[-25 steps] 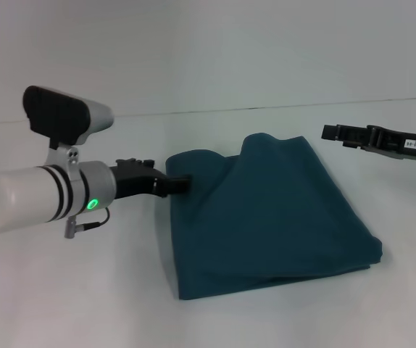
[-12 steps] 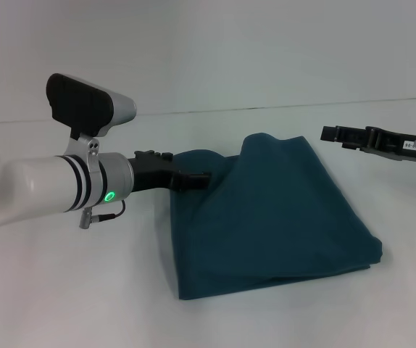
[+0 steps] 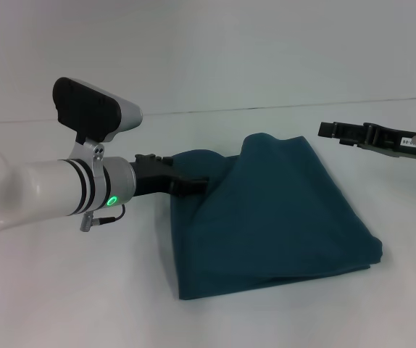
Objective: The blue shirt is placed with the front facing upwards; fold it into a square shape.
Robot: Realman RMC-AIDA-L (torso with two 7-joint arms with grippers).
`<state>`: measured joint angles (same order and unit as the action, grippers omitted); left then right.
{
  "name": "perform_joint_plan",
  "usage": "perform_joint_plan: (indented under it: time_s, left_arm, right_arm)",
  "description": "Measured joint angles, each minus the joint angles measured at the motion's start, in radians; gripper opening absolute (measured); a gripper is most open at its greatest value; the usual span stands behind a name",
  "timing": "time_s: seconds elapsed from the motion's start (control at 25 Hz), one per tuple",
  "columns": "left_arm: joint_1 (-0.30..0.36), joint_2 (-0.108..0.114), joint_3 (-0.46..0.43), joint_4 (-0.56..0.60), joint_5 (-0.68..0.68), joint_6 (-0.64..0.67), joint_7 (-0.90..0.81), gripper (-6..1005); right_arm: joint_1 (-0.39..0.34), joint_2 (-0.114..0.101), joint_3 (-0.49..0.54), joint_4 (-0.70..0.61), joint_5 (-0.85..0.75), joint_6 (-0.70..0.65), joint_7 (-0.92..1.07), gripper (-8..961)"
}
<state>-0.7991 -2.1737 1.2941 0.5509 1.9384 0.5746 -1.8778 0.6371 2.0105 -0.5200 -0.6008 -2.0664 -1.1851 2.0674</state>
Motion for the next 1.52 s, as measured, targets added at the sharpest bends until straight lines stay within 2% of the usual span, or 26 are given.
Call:
perform_joint_plan:
  time_s: [0.12,0.36,0.56,0.88,1.16,1.52]
  left_arm:
    - [0.0,0.0,0.002,0.0,0.0,-0.003,0.0,904]
    - [-0.001,0.0,0.045,-0.014,0.002,-0.039,0.004,732]
    - [-0.001,0.0,0.056,-0.014,0.002,-0.043,0.004,515]
    - [-0.002,0.0,0.056,-0.014,0.004,-0.044,0.005,274]
    - [0.008,0.002,0.047,0.003,0.0,-0.045,0.0,105]
    - [0.017,0.003,0.044,0.012,0.002,-0.046,-0.002,92]
  right_arm:
    - [0.0,0.002,0.0,0.0,0.0,0.0,-0.001,737]
    - [-0.003,0.006,0.0,-0.007,0.006,0.0,-0.001,736]
    - [-0.006,0.007,0.0,-0.007,0.019,-0.005,-0.003,737]
    - [-0.008,0.007,0.0,-0.008,0.023,-0.003,-0.004,736]
    - [-0.008,0.003,-0.003,-0.004,0.022,-0.002,-0.003,738]
    - [-0.022,-0.007,-0.009,0.008,-0.021,-0.004,0.04,737]
